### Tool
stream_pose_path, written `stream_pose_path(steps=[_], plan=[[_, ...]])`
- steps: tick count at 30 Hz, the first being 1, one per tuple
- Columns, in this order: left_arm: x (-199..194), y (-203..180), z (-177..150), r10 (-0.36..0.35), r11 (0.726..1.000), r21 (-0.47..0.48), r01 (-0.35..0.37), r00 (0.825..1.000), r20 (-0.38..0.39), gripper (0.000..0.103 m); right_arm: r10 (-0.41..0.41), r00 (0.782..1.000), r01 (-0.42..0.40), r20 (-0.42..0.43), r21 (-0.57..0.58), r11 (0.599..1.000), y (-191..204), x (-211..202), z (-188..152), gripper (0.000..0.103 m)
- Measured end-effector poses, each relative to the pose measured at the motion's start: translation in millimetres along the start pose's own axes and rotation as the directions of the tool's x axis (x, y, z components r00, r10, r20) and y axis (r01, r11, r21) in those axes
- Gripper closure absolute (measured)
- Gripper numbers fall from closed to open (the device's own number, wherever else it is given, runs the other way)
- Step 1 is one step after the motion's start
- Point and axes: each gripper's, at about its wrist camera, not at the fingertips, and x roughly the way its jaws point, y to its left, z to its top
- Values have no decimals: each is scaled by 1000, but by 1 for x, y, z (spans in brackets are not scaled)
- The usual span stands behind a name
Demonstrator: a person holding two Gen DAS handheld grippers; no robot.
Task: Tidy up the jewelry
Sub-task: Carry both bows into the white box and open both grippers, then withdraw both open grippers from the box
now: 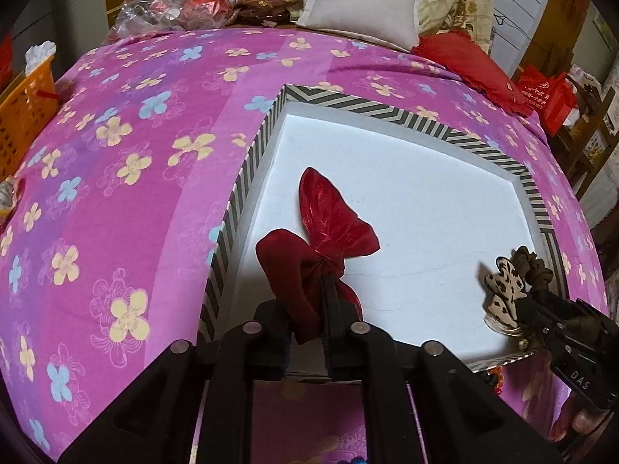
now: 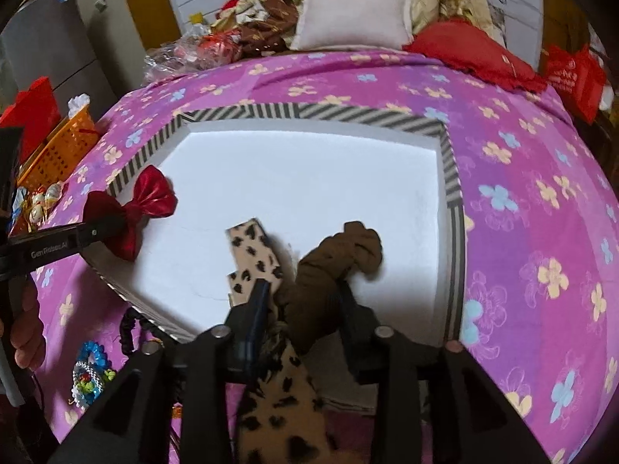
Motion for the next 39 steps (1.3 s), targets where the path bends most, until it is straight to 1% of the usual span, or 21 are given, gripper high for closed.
stream_pose_path(steps=[1,2,3,5,10,13,18,25,31,39], plan=[[1,1,0,6,1000,-3,-6,1000,-3,100,-1,1000,1,7,8,1000,-1,-2,0,54],[1,3,-1,1,1000,-13,-1,1000,-3,97,-7,1000,6,18,15,1000,-1,-5,-1,44],[0,5,-1,-10,1000,-25,10,1000,1,94,-8,1000,7,29,22,1000,-2,-8,-1,37],[-4,9,-1,-44,998,-53,45,999,19,92,0,999,-1,47,35,999,-3,-15,-2,36],[-24,14,0,-67,995,-69,72,995,70,74,3,997,-6,74,40,999,1,-32,-5,35],[-39,17,-2,-80,994,-72,87,992,97,68,1,996,-5,95,42,999,3,-43,-10,31],[-60,17,-12,-61,996,-60,69,990,124,67,5,994,-9,112,38,999,9,-59,-19,30],[-86,15,-39,-26,998,-44,33,986,164,67,15,994,-15,107,-1,1000,27,-71,-37,29],[-100,7,-60,9,1000,-7,-8,982,187,67,17,994,-16,106,-9,1000,36,-80,-50,26],[-112,0,-79,27,999,11,-30,979,204,67,11,995,-8,98,-23,1000,46,-89,-64,26]])
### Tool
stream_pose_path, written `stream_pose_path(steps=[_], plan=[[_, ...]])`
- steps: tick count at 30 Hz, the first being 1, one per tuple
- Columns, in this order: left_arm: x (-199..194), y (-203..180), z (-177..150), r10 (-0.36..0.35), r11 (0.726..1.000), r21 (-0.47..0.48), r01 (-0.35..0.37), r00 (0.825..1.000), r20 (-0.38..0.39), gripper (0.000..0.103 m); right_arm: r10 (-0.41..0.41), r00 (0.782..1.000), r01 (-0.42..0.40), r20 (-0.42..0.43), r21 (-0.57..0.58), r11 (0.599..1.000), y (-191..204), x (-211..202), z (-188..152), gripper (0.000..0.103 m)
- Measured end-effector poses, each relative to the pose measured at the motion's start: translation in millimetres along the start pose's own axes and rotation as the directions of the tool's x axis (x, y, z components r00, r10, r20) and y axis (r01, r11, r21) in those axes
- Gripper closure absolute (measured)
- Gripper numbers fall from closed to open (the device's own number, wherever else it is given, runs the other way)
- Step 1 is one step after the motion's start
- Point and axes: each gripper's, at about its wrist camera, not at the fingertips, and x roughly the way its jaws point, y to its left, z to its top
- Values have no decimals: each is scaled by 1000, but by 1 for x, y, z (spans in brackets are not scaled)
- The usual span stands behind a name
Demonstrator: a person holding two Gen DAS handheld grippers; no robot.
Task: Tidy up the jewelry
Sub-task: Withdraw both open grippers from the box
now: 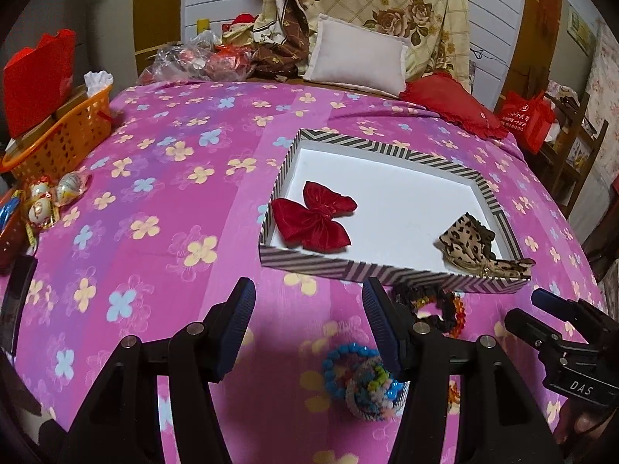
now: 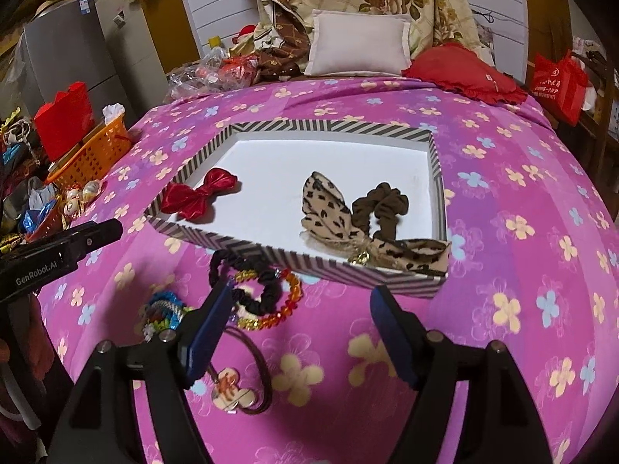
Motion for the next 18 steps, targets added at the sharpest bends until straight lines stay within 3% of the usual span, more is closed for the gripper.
stream_pose_path(steps=[18], plan=[[-26,-11,-17,31,999,32,-32,999,35,67,-16,1000,16,10,-23,1000,13,-20,-11,22]])
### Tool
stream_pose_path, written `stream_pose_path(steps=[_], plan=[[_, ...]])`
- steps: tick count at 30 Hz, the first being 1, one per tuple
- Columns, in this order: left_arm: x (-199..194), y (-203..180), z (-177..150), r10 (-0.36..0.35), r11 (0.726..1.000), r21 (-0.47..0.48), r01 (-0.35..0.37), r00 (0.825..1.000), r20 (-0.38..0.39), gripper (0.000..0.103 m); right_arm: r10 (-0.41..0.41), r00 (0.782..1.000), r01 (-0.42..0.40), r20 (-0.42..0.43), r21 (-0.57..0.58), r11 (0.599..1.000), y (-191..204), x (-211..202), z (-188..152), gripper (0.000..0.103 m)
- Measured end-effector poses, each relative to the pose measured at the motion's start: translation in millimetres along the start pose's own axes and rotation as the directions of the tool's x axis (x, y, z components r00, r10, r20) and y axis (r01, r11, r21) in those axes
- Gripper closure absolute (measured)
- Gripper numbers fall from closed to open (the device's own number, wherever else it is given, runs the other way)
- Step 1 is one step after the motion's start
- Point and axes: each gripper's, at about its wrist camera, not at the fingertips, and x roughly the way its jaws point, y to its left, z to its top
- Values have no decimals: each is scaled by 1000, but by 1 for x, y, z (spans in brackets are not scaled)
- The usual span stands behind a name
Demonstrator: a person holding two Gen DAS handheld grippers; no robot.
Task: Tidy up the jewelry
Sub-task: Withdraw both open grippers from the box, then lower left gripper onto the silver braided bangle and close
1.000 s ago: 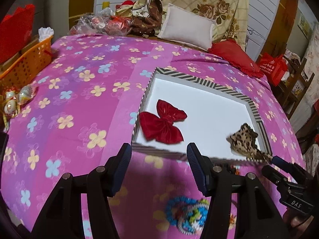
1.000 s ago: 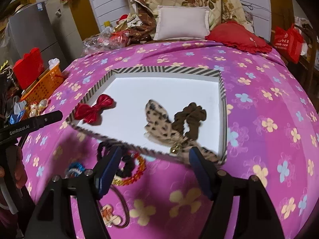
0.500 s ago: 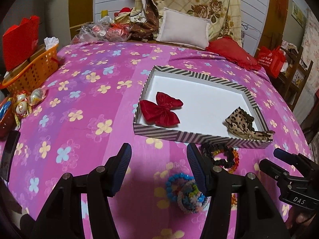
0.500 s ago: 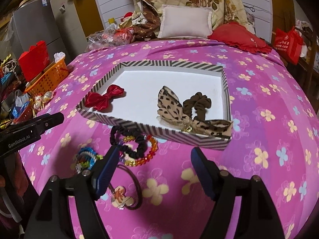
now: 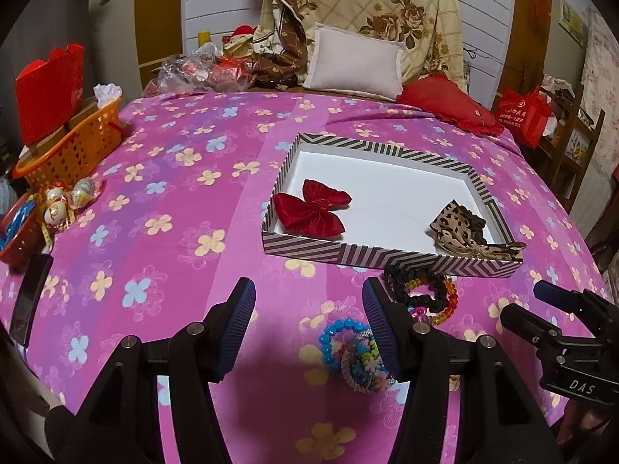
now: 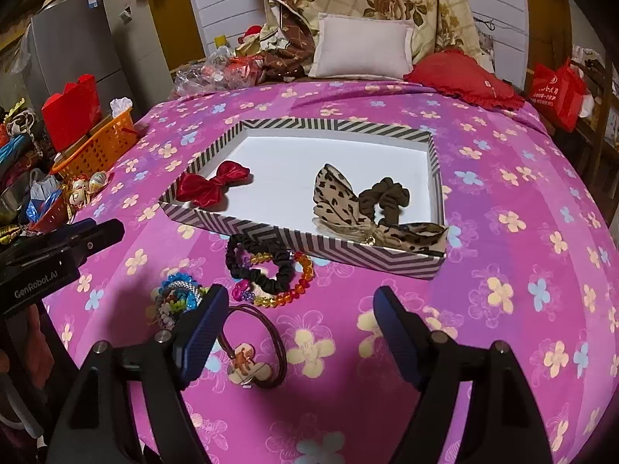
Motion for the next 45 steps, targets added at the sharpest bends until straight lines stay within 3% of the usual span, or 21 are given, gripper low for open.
stream_pose_path(steps=[12,23,26,30,36,45], plan=[[-8,-1,-8,11,1000,12,-11,1000,-4,67,-2,1000,2,-12,-20,1000,3,-5,-6,22],[0,21,-23,-68,996,-54,64,995,-71,67,33,998,-37,-61,-60,998,6,2,-25,22],[9,18,-28,-105,994,-32,102,988,-111,67,46,996,-51,-71,-76,996,9,7,-29,23],[17,10,-36,-151,988,0,152,979,-135,68,58,994,-66,-88,-90,994,8,15,-33,36],[35,4,-39,-179,981,40,190,966,-186,73,64,991,-76,-121,-95,993,5,31,-40,46],[47,-1,-36,-249,962,52,268,939,-237,76,107,984,-125,-142,-126,984,14,33,-42,48]])
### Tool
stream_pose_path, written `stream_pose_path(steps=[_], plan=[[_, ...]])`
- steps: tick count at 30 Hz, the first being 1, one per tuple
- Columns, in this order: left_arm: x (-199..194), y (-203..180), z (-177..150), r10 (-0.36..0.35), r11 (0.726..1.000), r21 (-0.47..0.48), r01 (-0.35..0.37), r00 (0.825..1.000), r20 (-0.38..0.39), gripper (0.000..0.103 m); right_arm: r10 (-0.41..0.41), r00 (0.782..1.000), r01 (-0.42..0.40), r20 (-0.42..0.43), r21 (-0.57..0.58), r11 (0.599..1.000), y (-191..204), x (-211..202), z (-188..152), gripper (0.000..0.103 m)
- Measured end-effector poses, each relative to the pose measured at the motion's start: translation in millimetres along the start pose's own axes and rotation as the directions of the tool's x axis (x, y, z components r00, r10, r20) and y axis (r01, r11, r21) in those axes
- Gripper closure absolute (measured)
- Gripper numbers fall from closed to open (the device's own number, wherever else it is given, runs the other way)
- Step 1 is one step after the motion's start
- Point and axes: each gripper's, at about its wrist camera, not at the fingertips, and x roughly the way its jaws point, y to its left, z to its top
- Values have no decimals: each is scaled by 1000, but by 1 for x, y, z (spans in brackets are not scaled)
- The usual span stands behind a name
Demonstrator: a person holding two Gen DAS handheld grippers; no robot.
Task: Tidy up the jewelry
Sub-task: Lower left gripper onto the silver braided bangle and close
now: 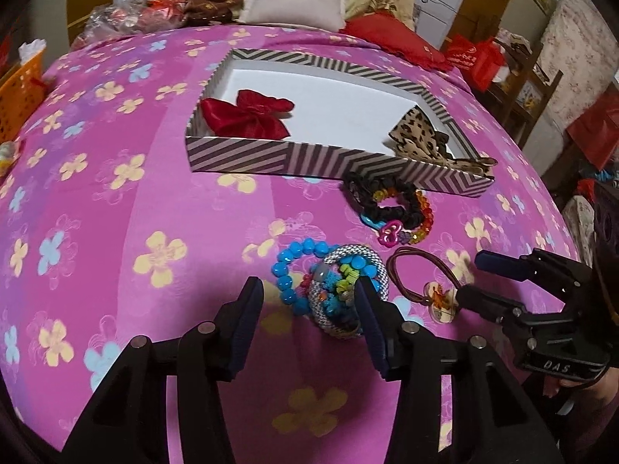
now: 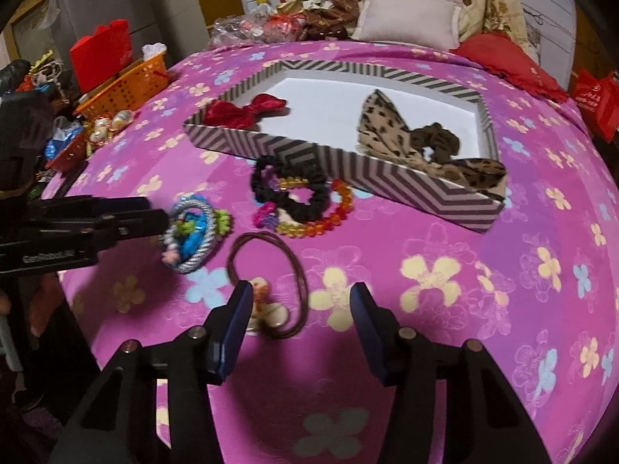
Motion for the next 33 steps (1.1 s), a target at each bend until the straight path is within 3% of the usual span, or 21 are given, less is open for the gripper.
stream_pose_path(steps=[5,13,29,33], plan=[[3,-8,3,-4,999,46,5,1000,-13,76,29,999,-30,-15,-63,998,15,2,-6,48],[12,-19,10,-3,994,113,6,1000,-30,102,37,999,-40,-23,-116,992,22,10,-9,48],[0,-4,7,-16,997,78,17,1000,-13,103,11,1000,-11,-5,-220,975,34,15,-7,48],[-2,0,3,-49,997,62,51,998,-35,103,3,1000,-4,-3,-233,973,35,16,-7,48]])
